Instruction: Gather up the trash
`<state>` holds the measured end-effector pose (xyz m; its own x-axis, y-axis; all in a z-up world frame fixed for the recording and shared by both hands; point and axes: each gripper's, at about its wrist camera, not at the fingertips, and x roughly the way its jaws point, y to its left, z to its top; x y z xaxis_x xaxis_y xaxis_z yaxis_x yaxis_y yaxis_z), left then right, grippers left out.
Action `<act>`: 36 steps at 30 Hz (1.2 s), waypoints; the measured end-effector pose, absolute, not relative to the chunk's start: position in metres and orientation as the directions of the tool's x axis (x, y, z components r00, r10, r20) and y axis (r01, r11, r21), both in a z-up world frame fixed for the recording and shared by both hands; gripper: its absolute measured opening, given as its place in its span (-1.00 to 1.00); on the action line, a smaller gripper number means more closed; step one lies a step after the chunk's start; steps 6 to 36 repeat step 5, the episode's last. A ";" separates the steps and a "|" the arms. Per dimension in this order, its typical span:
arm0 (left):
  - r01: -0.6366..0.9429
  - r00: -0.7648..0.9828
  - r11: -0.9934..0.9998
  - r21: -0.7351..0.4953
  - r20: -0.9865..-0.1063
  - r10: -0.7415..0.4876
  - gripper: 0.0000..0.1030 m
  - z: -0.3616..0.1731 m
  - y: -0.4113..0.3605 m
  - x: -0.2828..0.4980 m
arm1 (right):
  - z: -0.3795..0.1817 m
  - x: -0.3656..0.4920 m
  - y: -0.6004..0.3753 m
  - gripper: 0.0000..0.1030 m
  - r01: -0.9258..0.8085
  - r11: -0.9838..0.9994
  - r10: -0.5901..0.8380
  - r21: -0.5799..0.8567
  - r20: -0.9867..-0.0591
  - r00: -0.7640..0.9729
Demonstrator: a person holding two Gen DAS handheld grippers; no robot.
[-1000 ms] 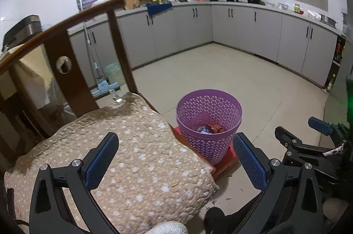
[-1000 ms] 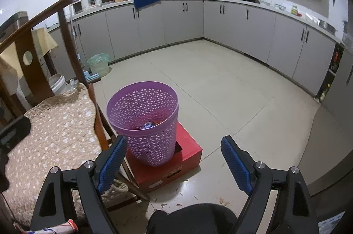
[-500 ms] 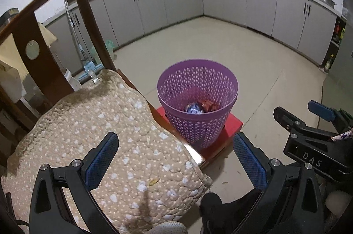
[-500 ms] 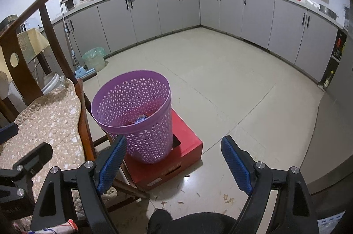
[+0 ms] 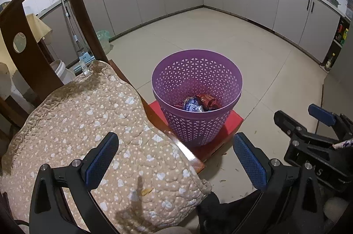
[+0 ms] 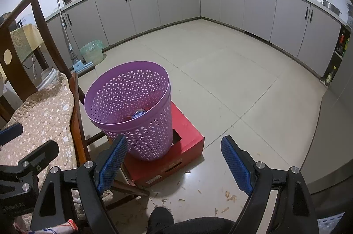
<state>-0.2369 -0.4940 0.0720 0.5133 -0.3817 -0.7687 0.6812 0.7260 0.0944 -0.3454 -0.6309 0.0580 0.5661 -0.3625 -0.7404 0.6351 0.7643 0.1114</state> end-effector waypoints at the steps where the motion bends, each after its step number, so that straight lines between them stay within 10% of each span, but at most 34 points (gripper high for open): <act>1: 0.683 0.505 0.726 0.085 -0.773 -0.384 0.99 0.072 -0.494 -0.236 | 0.058 -0.345 -0.630 0.74 0.635 0.765 -0.362 0.110 -0.742 0.564; 36: 0.683 0.498 0.727 0.068 -0.772 -0.396 0.99 0.072 -0.492 -0.234 | 0.059 -0.342 -0.627 0.74 0.634 0.767 -0.362 0.103 -0.746 0.559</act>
